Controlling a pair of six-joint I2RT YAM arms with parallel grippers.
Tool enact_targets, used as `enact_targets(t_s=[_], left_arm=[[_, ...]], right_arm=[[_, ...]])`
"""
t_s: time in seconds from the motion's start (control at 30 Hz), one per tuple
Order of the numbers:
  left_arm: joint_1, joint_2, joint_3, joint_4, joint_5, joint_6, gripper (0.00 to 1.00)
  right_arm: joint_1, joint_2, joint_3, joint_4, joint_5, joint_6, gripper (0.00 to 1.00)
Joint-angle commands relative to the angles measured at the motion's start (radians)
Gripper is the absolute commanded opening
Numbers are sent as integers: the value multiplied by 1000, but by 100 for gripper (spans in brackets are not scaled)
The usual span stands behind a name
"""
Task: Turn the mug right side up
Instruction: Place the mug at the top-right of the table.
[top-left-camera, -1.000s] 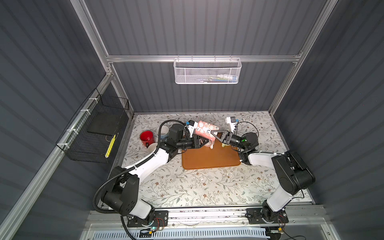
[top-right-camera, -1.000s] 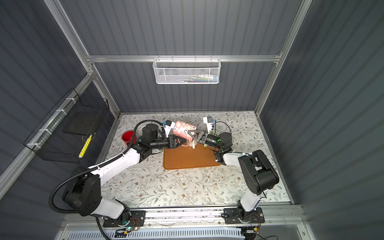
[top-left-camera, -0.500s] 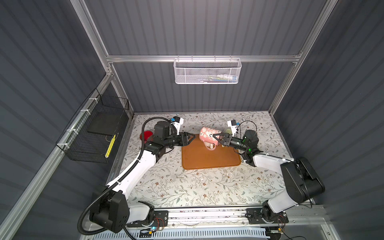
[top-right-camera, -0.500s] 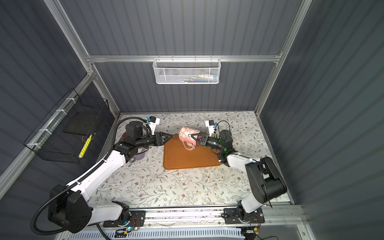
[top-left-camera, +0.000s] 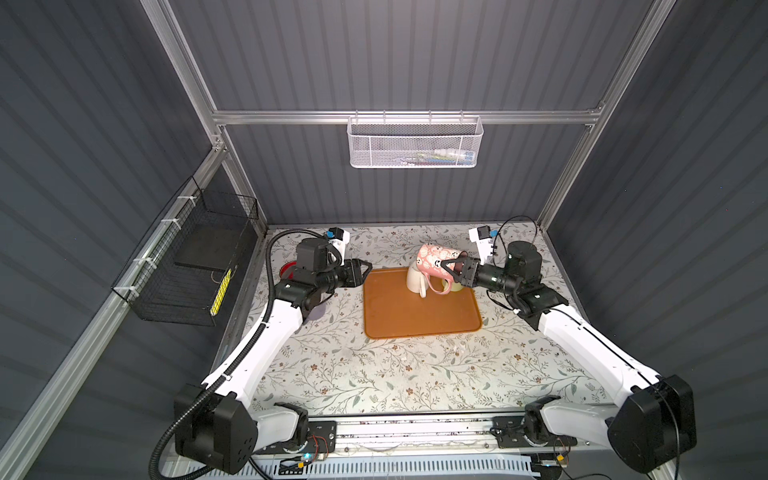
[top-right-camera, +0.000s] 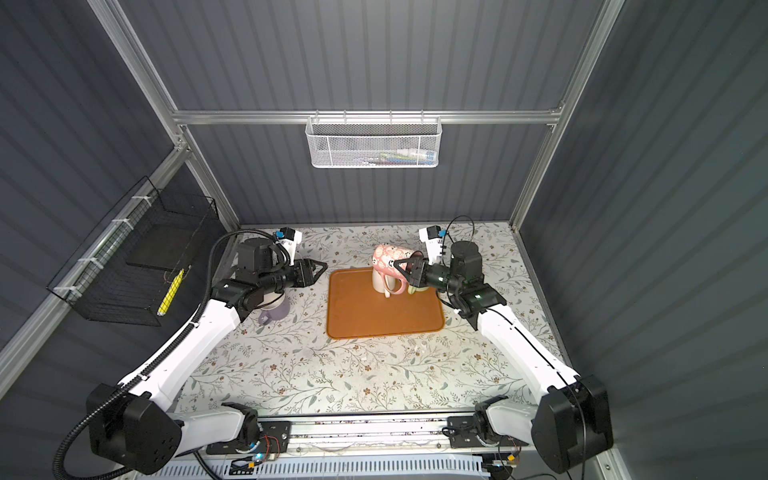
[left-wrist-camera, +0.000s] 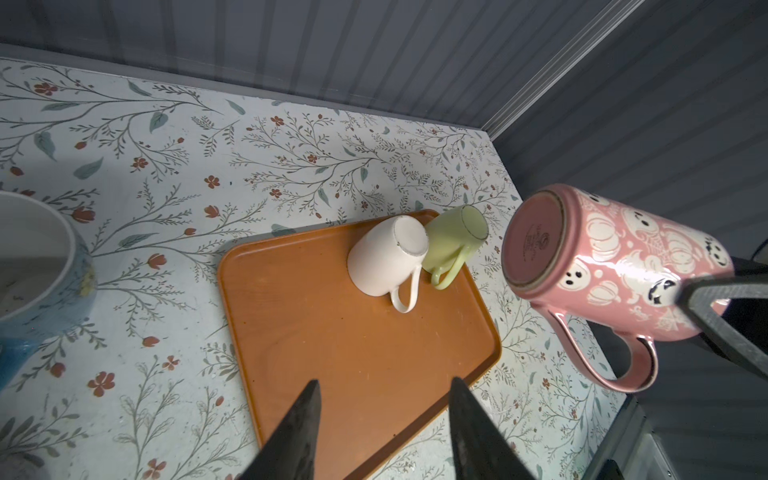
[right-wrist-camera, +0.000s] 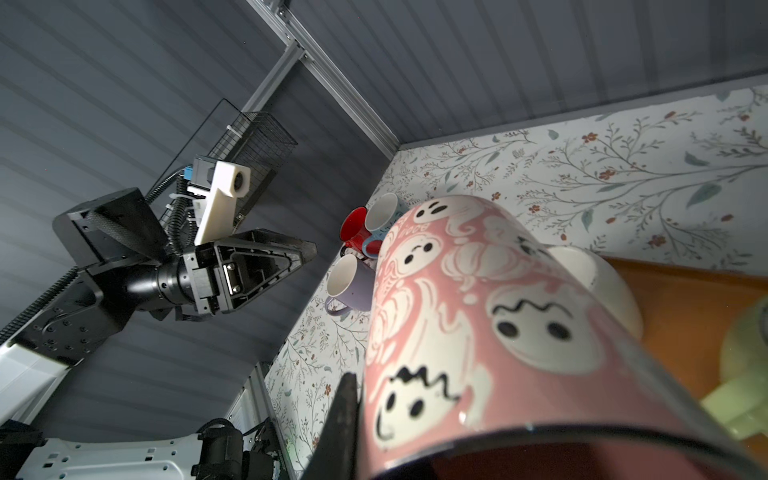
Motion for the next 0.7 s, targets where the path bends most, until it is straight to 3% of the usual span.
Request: enact_targets(t_s=[0.0, 0.23, 0.67], left_arm=[[-3, 81, 105, -94, -145, 92, 49], [-127, 165, 194, -137, -313, 190, 49], [-193, 237, 216, -168, -359, 211, 49]], right_arm=[[-116, -88, 168, -440, 247, -182, 0], [-240, -73, 298, -645, 373, -245, 0], [-284, 185, 373, -749, 613, -344, 0]])
